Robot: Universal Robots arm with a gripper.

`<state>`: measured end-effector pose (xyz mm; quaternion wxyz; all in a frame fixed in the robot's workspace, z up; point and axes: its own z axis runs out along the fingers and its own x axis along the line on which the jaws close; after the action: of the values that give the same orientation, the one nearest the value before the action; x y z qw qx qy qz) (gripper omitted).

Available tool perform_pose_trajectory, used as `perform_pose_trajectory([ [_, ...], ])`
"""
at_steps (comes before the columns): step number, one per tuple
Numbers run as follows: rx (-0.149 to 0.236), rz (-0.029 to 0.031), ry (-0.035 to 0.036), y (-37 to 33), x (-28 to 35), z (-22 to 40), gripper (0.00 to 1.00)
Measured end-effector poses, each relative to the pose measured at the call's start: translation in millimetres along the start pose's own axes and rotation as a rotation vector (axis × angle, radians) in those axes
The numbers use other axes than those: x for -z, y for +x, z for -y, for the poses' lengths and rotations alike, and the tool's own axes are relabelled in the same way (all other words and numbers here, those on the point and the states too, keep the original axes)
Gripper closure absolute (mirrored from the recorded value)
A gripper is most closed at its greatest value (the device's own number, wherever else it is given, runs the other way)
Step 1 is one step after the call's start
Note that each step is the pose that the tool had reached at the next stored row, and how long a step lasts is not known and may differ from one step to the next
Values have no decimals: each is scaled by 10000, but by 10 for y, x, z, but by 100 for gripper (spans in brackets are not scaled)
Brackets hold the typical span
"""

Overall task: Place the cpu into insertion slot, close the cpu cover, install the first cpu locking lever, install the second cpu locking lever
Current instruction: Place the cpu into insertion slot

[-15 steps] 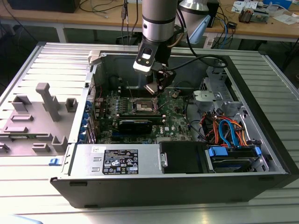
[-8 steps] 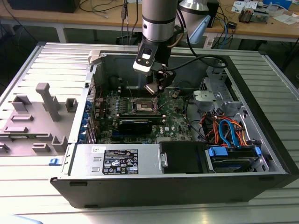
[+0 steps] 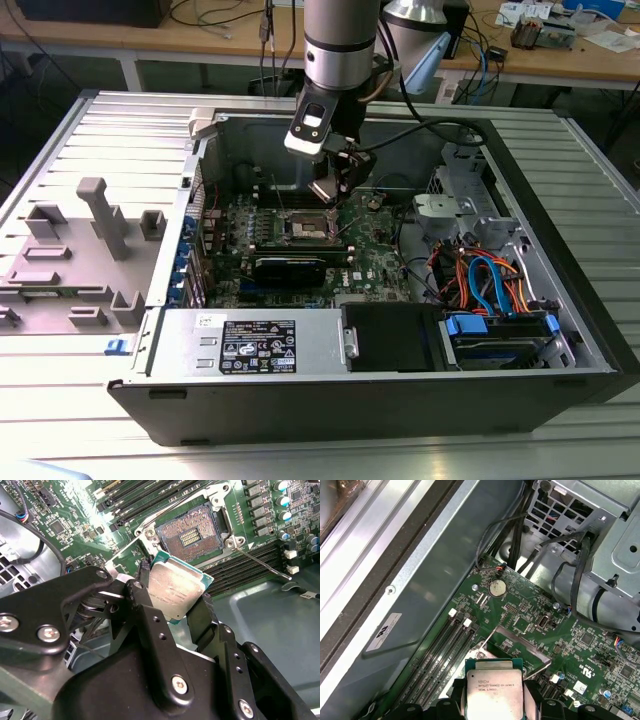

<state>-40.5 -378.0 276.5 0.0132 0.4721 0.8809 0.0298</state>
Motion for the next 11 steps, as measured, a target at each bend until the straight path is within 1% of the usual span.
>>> perform_pose_trajectory([
  [11, -64, 8, 2, 0, -5, 0, 45],
])
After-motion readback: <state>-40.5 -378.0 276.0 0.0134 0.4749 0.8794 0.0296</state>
